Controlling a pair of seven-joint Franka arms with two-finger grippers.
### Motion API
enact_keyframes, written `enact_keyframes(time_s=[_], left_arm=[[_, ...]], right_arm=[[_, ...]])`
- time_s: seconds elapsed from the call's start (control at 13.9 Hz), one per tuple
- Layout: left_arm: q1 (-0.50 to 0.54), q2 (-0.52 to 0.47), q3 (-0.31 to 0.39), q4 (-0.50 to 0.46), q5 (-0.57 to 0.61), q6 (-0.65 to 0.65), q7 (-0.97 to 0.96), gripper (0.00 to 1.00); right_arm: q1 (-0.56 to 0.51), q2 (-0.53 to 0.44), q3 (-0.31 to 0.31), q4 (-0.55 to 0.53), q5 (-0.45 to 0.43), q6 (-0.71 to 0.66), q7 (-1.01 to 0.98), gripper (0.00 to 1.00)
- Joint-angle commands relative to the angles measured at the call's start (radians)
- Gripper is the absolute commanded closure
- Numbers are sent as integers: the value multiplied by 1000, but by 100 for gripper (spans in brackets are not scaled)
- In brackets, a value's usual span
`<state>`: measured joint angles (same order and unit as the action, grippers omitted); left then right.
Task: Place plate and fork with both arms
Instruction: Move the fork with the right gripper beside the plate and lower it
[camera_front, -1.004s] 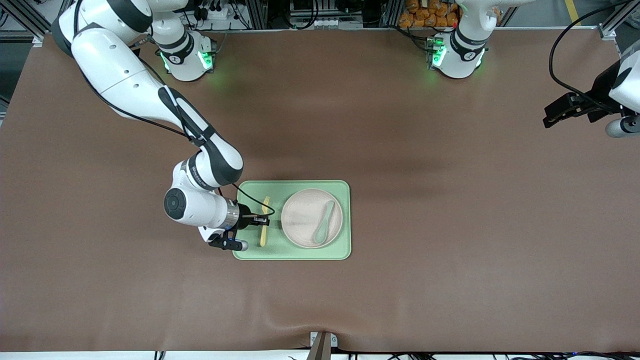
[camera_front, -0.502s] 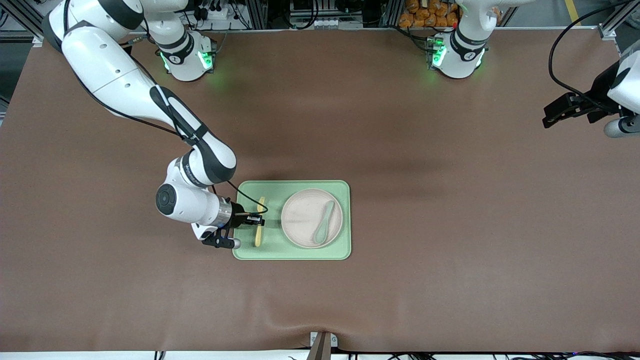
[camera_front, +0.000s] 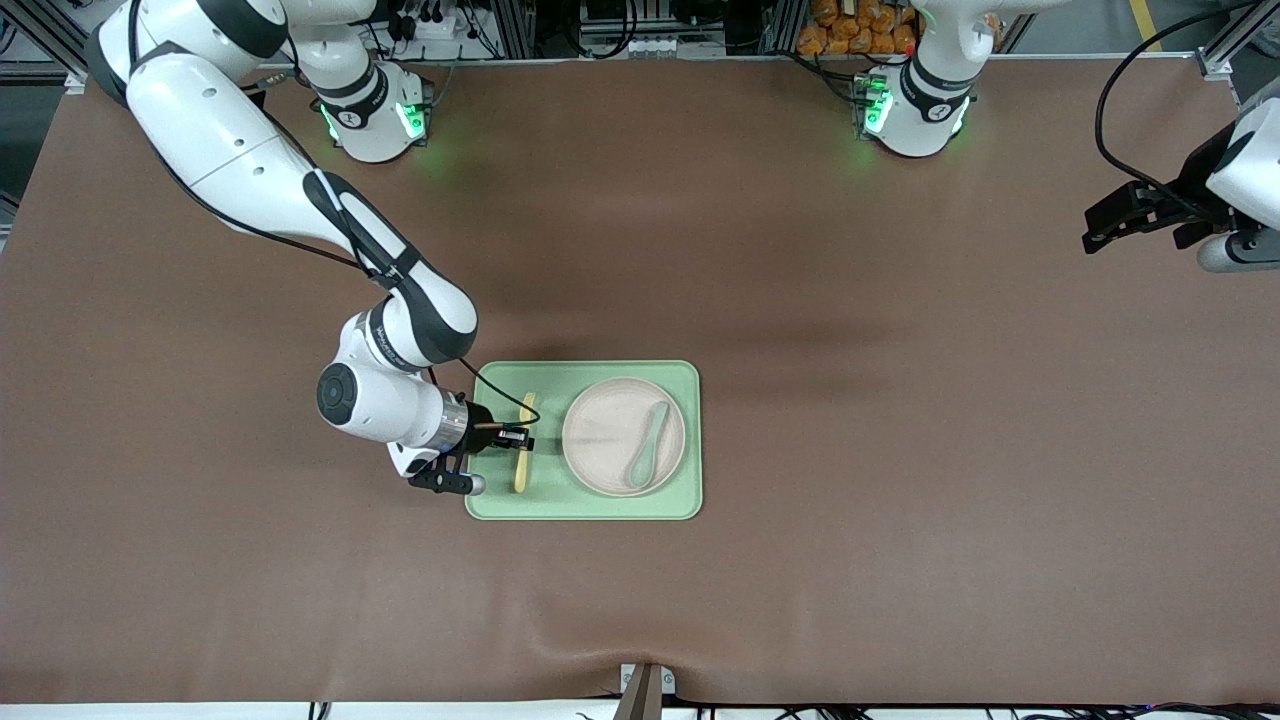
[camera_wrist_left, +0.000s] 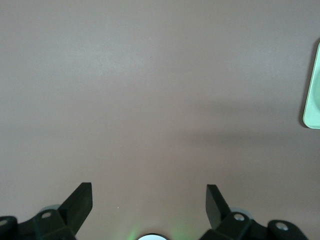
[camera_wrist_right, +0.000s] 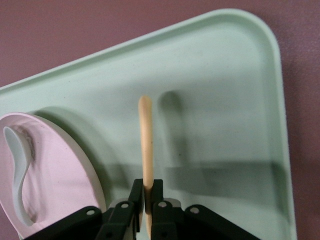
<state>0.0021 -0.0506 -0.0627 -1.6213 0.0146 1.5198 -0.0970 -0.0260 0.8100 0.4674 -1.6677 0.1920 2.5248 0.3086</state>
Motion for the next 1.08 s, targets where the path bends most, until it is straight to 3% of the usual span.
enact_keyframes(time_s=[0.0,0.22,0.43,0.57,1.0], left_arm=[[6,-15,-9,-19,7,22,16,0],[7,-5,-9,-20,7,34,16,0],[7,-2,-9,-20,7,40,16,0],[7,-3,-9,-22,7,40,16,0],[10,-2,-9,-32,5,43,14,0]], right_arm=[[-12,-23,11,-38,29,19,-26,67],[-15,-23,10,-37,29,17,-31,62],[-18,-34,8,-24,27,2,-31,16],[-18,-43,7,-8,21,-32,-23,0],[-22,-162,-38,111,4,-312,-20,0]])
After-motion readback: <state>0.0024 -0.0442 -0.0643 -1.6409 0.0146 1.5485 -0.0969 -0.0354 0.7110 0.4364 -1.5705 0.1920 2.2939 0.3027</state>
